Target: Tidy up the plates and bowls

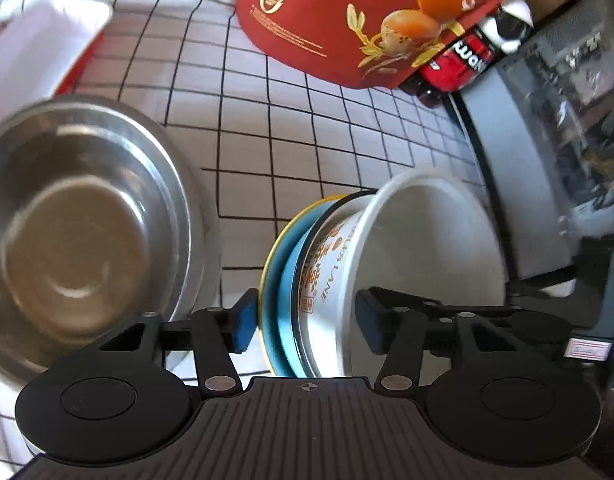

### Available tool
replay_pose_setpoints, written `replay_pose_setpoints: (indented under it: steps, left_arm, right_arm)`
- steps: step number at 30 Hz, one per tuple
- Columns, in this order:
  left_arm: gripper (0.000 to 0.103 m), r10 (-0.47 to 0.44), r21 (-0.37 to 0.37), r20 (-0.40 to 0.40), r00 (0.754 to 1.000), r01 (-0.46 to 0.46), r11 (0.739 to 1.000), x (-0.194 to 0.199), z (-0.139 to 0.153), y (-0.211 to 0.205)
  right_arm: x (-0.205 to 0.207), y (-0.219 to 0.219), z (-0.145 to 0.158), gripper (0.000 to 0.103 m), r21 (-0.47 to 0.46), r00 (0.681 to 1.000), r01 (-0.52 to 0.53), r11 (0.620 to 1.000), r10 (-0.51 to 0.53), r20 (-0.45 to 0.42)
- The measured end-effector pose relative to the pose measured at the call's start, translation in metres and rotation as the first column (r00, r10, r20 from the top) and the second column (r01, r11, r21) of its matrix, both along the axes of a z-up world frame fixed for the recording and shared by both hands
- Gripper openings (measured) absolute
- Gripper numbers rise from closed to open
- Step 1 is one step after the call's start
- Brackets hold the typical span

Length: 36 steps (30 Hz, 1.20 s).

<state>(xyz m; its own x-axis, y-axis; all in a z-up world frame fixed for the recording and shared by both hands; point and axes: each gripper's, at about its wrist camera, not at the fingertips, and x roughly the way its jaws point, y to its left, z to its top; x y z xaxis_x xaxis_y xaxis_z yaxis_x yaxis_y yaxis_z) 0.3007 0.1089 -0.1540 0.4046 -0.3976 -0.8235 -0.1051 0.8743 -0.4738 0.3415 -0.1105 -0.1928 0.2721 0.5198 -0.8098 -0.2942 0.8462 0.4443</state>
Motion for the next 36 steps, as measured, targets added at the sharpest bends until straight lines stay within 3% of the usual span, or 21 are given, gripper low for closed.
replay_pose_setpoints:
  steps: [4,9,15,19,22,32,36]
  left_arm:
    - [0.053,0.036,-0.057,-0.086,0.996,-0.041,0.998,0.01,-0.005,0.007]
    - [0.052,-0.002,0.019,-0.066,0.998,0.003,1.0,0.019,0.002,-0.002]
    - [0.053,-0.051,0.069,-0.087,0.995,0.057,0.996,0.016,-0.003,-0.013]
    - [0.062,-0.04,0.007,-0.079,0.996,0.041,0.999,0.014,-0.007,-0.008]
    - [0.063,-0.032,-0.01,-0.073,0.997,0.032,0.999,0.013,-0.007,-0.007]
    - [0.062,-0.002,0.104,-0.112,0.994,0.014,0.995,0.02,0.0,-0.023]
    - [0.063,0.006,0.086,-0.108,0.994,0.003,0.996,0.021,-0.001,-0.019]
  right_arm:
    - [0.008,-0.003,-0.003,0.074,0.011,0.997,0.036,0.999,-0.035,-0.075]
    - [0.013,-0.004,-0.008,0.074,0.013,0.989,0.049,0.999,-0.047,-0.142]
    - [0.011,0.002,-0.001,0.074,-0.026,0.991,0.033,0.999,-0.036,-0.127]
    - [0.008,0.011,0.001,0.074,-0.038,0.99,-0.002,0.999,-0.003,-0.139]
    - [0.005,0.017,0.003,0.074,-0.062,0.994,-0.019,0.998,0.011,-0.113]
    - [0.012,-0.001,-0.005,0.074,0.009,0.986,0.09,0.996,-0.088,-0.143]
    - [0.013,0.002,-0.005,0.074,0.006,0.99,0.004,1.0,-0.003,-0.138]
